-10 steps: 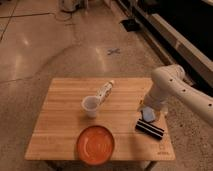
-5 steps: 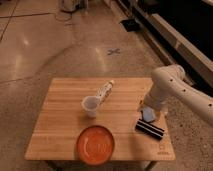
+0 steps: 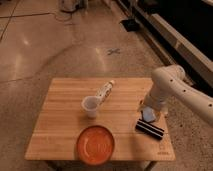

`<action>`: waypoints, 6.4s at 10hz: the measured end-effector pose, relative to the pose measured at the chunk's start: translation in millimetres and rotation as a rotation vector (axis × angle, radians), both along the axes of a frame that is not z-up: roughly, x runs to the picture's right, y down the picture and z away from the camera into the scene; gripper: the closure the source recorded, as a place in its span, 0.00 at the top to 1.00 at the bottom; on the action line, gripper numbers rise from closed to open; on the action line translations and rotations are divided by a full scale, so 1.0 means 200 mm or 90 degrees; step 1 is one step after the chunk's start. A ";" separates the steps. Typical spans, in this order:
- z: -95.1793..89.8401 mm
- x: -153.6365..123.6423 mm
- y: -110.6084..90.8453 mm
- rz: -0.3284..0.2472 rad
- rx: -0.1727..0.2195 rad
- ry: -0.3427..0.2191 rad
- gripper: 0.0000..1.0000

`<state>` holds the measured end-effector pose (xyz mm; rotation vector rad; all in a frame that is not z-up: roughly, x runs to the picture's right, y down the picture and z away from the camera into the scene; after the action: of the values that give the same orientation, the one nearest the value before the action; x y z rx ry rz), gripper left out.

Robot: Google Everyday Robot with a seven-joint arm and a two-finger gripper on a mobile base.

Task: Place the eraser in the ceramic cup

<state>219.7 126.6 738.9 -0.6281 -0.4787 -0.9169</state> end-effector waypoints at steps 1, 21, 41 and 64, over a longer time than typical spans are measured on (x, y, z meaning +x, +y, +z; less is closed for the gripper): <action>0.00 0.00 0.00 0.000 0.000 0.000 0.64; 0.38 0.01 0.24 -0.376 0.069 -0.205 0.64; 0.30 -0.07 0.28 -0.312 0.058 -0.226 0.00; -0.11 -1.52 -0.84 -0.198 0.350 -0.587 0.00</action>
<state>-84.8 -42.0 716.0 0.2757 -0.9106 -1.5560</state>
